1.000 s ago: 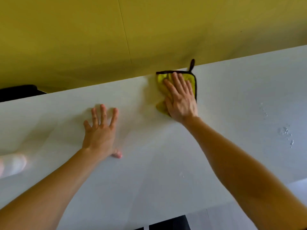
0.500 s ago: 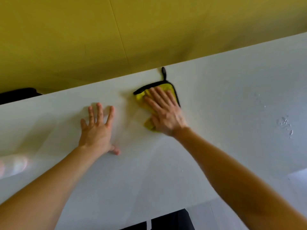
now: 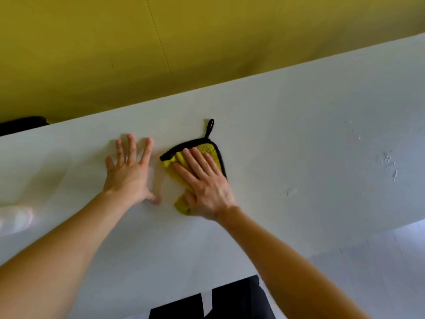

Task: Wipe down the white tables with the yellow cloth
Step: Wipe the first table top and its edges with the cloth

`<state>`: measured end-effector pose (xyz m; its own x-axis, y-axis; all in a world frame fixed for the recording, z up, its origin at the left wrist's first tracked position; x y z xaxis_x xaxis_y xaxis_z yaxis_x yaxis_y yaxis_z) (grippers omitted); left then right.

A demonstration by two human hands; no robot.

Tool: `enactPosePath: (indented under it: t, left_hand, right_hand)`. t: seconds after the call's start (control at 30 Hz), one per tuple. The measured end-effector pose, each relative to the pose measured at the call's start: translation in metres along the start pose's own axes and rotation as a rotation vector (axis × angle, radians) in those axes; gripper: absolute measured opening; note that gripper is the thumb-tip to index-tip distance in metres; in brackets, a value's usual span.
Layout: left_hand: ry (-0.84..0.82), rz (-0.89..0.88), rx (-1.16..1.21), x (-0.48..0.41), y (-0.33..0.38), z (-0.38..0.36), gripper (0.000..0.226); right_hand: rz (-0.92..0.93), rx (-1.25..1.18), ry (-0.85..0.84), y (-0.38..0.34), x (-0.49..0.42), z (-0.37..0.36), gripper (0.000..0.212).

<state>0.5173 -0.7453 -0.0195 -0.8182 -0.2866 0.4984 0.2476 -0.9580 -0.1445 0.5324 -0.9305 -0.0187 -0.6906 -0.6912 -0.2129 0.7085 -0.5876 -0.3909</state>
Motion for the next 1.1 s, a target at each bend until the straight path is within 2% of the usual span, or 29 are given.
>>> enactPosePath:
  t: [0.07, 0.17, 0.23, 0.27, 0.33, 0.43, 0.47, 0.53, 0.57, 0.67, 0.73, 0.8, 0.83, 0.9, 1.0, 1.03, 1.1]
  left_hand:
    - [-0.015, -0.004, 0.014, -0.001, 0.000, -0.001, 0.186]
    - [-0.001, 0.003, 0.043, -0.001, -0.002, -0.001, 0.186]
    - [0.006, 0.006, 0.045, 0.000, -0.004, -0.002, 0.185]
    - [0.007, 0.001, 0.047, 0.000, -0.003, -0.002, 0.184]
    - [0.018, -0.020, 0.058, 0.003, -0.003, -0.001, 0.183]
    - [0.126, -0.070, 0.047, 0.017, 0.003, 0.004, 0.164]
    - [0.174, -0.102, 0.036, 0.024, 0.008, 0.006, 0.155]
    - [0.238, -0.175, 0.029, 0.044, 0.021, 0.004, 0.143]
    - [0.229, -0.213, 0.033, 0.054, 0.029, -0.001, 0.142]
    - [0.125, -0.293, 0.013, 0.075, 0.052, -0.018, 0.159]
    - [0.122, -0.286, -0.032, 0.084, 0.057, -0.026, 0.168]
    - [0.165, -0.275, -0.064, 0.085, 0.058, -0.028, 0.171]
    - [0.175, -0.279, -0.070, 0.084, 0.059, -0.028, 0.171]
    - [0.175, -0.278, -0.067, 0.082, 0.058, -0.030, 0.171]
    - [0.178, -0.272, -0.057, 0.081, 0.059, -0.031, 0.170]
    - [0.184, -0.272, -0.059, 0.081, 0.058, -0.031, 0.170]
    - [0.181, -0.273, -0.073, 0.082, 0.057, -0.031, 0.169]
  right_hand:
    - [-0.052, 0.055, 0.068, 0.065, 0.010, 0.027, 0.074]
    - [-0.338, 0.243, 0.165, 0.179, 0.044, 0.086, 0.074]
    - [-0.469, 0.270, 0.212, 0.196, 0.058, 0.101, 0.076]
    - [-0.529, 0.258, 0.228, 0.182, 0.059, 0.092, 0.078]
    - [-0.579, 0.227, 0.225, 0.112, 0.061, 0.058, 0.083]
    - [-0.319, 0.091, 0.074, -0.029, 0.068, -0.005, 0.083]
    - [-0.218, 0.061, 0.048, -0.055, 0.072, -0.012, 0.081]
    - [-0.114, 0.048, 0.076, -0.044, 0.083, 0.000, 0.077]
    - [-0.138, 0.078, 0.107, -0.017, 0.090, 0.014, 0.075]
    - [-0.463, 0.237, 0.230, 0.105, 0.133, 0.071, 0.069]
    - [-0.695, 0.319, 0.261, 0.163, 0.166, 0.105, 0.072]
    - [-0.817, 0.283, 0.298, 0.163, 0.174, 0.105, 0.080]
    - [-0.846, 0.265, 0.308, 0.139, 0.170, 0.092, 0.084]
    - [-0.760, 0.221, 0.240, 0.052, 0.153, 0.048, 0.089]
    - [-0.397, 0.072, 0.072, -0.073, 0.134, -0.010, 0.083]
    - [-0.316, 0.049, 0.059, -0.080, 0.136, -0.012, 0.079]
    - [-0.251, 0.062, 0.091, -0.046, 0.152, 0.004, 0.075]
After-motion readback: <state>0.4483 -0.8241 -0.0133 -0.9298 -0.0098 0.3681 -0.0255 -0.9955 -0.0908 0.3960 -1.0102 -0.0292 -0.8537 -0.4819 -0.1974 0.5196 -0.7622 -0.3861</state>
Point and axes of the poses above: each hand's wrist, its own x-axis away from the middle knuckle, its own z-axis out of the back of the hand, y = z × x, the point moved 8 cm from there along -x, towards the middle knuckle, and after that the axes turned 11 degrees about y, right-handed, at the moved point
